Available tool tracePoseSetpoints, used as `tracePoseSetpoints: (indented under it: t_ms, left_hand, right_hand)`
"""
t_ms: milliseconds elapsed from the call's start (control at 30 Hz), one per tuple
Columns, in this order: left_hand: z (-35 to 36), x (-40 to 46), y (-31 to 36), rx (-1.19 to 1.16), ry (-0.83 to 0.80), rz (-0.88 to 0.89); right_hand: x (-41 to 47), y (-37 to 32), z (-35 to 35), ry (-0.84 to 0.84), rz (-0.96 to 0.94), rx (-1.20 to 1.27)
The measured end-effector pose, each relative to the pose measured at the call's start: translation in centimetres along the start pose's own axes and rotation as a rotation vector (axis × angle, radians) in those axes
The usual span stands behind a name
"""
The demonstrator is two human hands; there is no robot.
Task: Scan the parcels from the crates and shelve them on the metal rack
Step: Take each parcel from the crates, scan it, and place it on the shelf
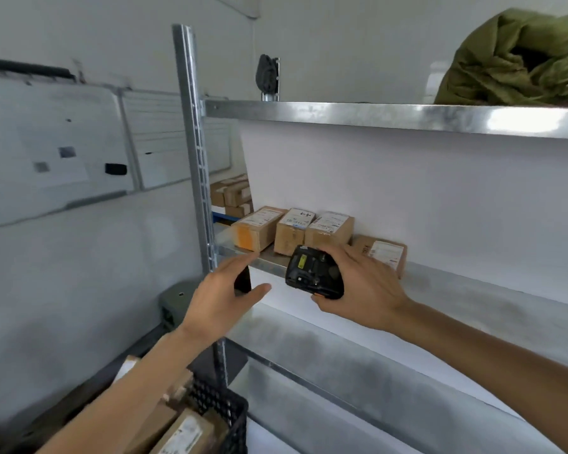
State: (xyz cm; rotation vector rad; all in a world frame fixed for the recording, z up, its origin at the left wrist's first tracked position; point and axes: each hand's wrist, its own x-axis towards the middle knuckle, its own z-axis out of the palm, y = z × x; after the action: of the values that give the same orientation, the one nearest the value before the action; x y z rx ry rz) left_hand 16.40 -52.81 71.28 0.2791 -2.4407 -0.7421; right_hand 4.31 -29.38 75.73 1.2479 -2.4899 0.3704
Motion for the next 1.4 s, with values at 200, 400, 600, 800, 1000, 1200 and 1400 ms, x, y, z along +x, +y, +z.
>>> tracePoseSetpoints:
  t_ms: [200,400,600,800,1000,1200,1400]
  left_hand:
    - [-6.8,-8.1,-5.3,0.025,0.073,-0.173]
    - [-10.1,-16.2,-11.5,0.097,0.135,-0.388]
    - [-7.9,-20.4,-17.4,0.041,0.184,-0.586]
    - [-0.9,-21.9,-23.5,0.033,0.204,-0.792]
    - [7.2,-22.8,-28.5,0.010,0.174,-0.930]
    - [14.7,-24.1,-33.6,0.004,0.189,-1.037]
    - [20.8,-26.6,-38.3,-0.054,0.150,-1.142]
  right_hand:
    - [1.0,-8.9,3.2,-0.067,-0.128,-0.031]
    - [0.5,-16.1,8.3,-0.203,-0.220,0.097]
    - [1.3,-18.5,16.2,-0.326,-0.273,0.167]
    - [3.2,-17.3,26.8,-0.425,-0.340,0.179]
    - [4.8,-15.0,36.6,-0.560,-0.404,0.177]
    - [5.4,-13.1,45.8,-0.649,-0.381,0.205]
    - [4.4,-12.2,54.5,-0.781,-0.315,0.221]
